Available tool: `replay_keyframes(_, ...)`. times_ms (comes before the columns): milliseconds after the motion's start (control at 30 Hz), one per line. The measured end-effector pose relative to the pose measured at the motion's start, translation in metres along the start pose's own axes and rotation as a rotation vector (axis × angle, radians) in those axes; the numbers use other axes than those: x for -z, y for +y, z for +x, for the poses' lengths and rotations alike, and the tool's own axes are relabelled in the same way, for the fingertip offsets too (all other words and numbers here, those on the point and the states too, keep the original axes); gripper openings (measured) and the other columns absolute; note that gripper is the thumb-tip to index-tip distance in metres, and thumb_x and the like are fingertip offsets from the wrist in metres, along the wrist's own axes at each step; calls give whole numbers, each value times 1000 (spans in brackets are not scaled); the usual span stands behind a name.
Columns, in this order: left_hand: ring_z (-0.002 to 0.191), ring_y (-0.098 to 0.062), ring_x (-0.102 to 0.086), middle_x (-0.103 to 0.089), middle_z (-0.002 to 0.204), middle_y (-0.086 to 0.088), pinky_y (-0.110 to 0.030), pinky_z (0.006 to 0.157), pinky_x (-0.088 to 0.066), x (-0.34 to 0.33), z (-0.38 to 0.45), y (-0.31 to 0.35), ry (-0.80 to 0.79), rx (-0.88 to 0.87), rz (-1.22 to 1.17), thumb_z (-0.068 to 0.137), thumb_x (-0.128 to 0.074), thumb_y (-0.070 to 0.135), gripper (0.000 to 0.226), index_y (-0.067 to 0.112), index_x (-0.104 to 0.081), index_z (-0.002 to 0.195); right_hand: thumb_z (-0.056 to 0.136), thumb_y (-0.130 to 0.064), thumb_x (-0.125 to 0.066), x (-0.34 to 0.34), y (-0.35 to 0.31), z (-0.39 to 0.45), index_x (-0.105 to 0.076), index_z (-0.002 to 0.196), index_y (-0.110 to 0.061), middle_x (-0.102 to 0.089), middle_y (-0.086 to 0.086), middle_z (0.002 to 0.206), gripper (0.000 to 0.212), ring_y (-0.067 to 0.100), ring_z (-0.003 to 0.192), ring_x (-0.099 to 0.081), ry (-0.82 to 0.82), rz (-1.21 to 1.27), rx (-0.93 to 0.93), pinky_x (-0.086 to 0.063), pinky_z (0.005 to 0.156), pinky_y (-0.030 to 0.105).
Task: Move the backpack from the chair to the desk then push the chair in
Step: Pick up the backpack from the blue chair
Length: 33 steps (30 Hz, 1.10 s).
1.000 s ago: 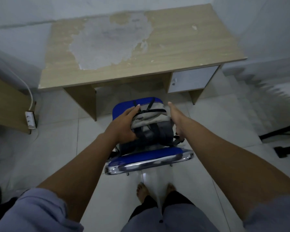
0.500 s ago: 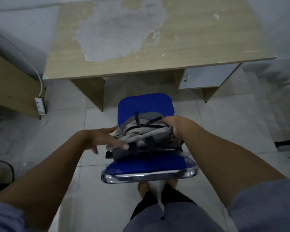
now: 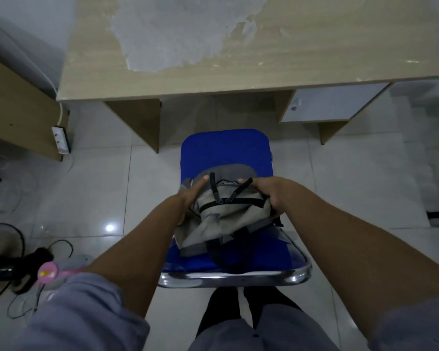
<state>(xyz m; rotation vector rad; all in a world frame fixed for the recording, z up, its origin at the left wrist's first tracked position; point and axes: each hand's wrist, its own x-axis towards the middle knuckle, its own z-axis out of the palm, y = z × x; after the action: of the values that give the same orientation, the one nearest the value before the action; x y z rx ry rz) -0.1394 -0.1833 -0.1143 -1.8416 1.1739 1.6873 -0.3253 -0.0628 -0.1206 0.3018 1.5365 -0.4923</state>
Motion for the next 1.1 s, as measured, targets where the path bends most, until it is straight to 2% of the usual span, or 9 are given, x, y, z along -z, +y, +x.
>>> replay_keyframes(133, 74, -25, -56, -67, 107, -24, -39, 83, -52, -16, -9, 1, -44, -32, -14, 99, -59, 43, 47, 7, -60, 130, 90, -27, -78, -2, 2, 10, -68, 125, -3, -75, 19, 104, 44, 31, 82, -70, 71, -79, 134, -61, 85, 50)
replay_keyframes(233, 82, -25, -59, -64, 126, -20, -36, 88, -49, -24, -4, -1, 100, -160, -69, 101, -60, 16, 41, -3, -53, 136, 92, -8, -73, 2, 6, 11, -61, 133, -7, -71, 17, 111, 43, 27, 84, -67, 153, -18, 285, -59, 68, 35)
replay_keyframes(367, 110, -36, -63, -65, 104, -12, -40, 96, -52, -16, -7, 4, 330, -329, 79, 89, -67, 52, 51, 5, -66, 110, 85, -1, -73, 5, 9, 7, -76, 101, -12, -75, 13, 105, 19, 27, 92, -71, 296, 60, 475, -62, 83, 37)
replay_keyframes(433, 96, -39, -66, -62, 77, -9, -42, 85, -53, -9, -11, 8, 407, -445, 94, 90, -66, 54, 49, 11, -60, 68, 86, -9, -77, 4, 8, -1, -77, 98, -20, -77, 9, 102, 16, 27, 94, -73, 347, 74, 577, -62, 89, 43)
replay_keyframes(500, 76, -37, -62, -52, 59, -6, -37, 67, -45, -3, -23, 13, 476, -565, 117, 92, -65, 53, 59, 15, -44, 51, 88, -17, -78, 2, 7, -14, -75, 113, -17, -76, 5, 104, 26, 26, 96, -72, 394, 82, 697, -60, 92, 45)
replay_keyframes(600, 56, -25, -46, -44, 51, -5, -34, 57, -30, 6, -48, 26, 593, -762, 182, 93, -62, 54, 63, 13, -39, 51, 89, -28, -76, -2, 2, -43, -70, 127, -13, -74, 1, 115, 41, 23, 105, -70, 488, 76, 906, -58, 98, 44)
replay_keyframes(767, 42, -15, -29, -30, 45, -1, -31, 45, -22, 19, -112, 65, 732, -1075, 200, 95, -64, 49, 67, 16, -28, 49, 99, -24, -66, -2, -11, -122, -74, 121, -11, -68, -7, 98, 27, 12, 92, -65, 674, 78, 1233, -56, 85, 28)
replay_keyframes(933, 43, -14, -29, -29, 45, -1, -31, 45, -20, 16, -179, 107, 832, -1276, 178, 95, -63, 48, 67, 17, -27, 49, 101, -30, -62, 20, -31, -190, -75, 95, -14, -69, -1, 80, 22, 16, 72, -62, 866, 51, 1439, -39, 54, 20)
replay_keyframes(1100, 46, -12, -32, -32, 49, -1, -28, 46, -23, -15, -229, 143, 883, -1430, 160, 97, -61, 49, 64, 17, -27, 53, 101, -34, -60, 64, -40, -241, -62, 77, -18, -61, 0, 69, 29, 18, 63, -53, 1022, 35, 1535, -31, 48, 27)
